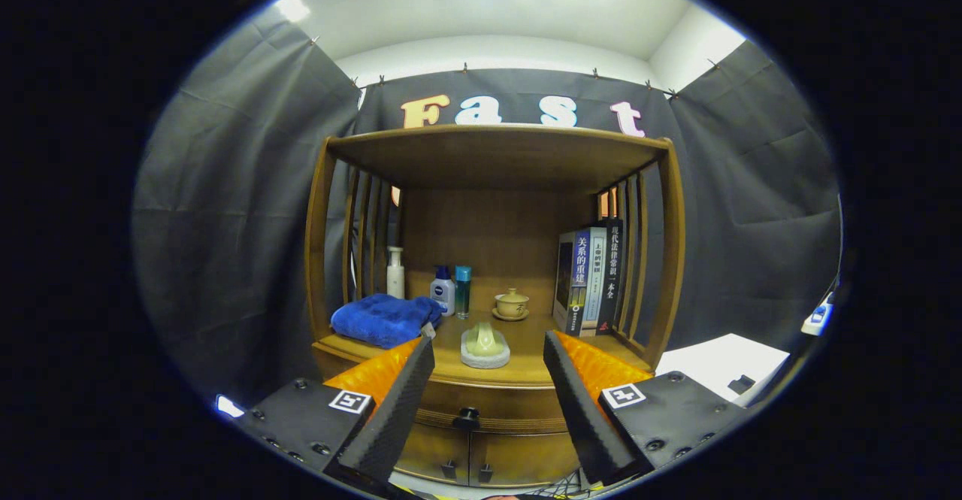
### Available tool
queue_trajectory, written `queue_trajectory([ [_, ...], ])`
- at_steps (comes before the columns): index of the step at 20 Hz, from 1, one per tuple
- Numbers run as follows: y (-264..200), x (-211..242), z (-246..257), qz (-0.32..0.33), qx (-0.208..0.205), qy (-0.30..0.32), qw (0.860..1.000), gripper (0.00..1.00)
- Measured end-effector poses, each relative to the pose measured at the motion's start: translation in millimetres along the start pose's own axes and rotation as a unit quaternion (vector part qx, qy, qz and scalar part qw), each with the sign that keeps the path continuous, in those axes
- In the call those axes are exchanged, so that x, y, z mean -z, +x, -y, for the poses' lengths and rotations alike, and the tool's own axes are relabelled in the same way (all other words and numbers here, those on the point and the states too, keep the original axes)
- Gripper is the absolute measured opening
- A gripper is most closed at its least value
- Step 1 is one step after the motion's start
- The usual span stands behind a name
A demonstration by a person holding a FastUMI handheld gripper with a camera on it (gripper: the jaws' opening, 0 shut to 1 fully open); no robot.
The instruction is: Pull open the drawer, take out the items inside it, and place them on the countertop above the cabinet.
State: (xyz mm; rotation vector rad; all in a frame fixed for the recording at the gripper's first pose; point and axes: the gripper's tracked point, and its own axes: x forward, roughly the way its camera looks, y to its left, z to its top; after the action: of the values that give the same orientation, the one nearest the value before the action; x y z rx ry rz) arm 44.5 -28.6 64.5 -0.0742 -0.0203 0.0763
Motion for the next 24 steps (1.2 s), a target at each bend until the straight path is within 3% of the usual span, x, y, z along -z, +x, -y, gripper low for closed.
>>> queue_trajectory([
  [6, -12.3, -16.8, 5.3, -0.008, -0.018, 0.011, 1.000, 0.96],
  [12, -15.7, -40.3, 24.6, 0.015, -0.007, 0.018, 1.000, 0.96],
  [24, -15.5, -41.4, 23.9, 0.020, -0.012, 0.039, 0.999, 0.96],
])
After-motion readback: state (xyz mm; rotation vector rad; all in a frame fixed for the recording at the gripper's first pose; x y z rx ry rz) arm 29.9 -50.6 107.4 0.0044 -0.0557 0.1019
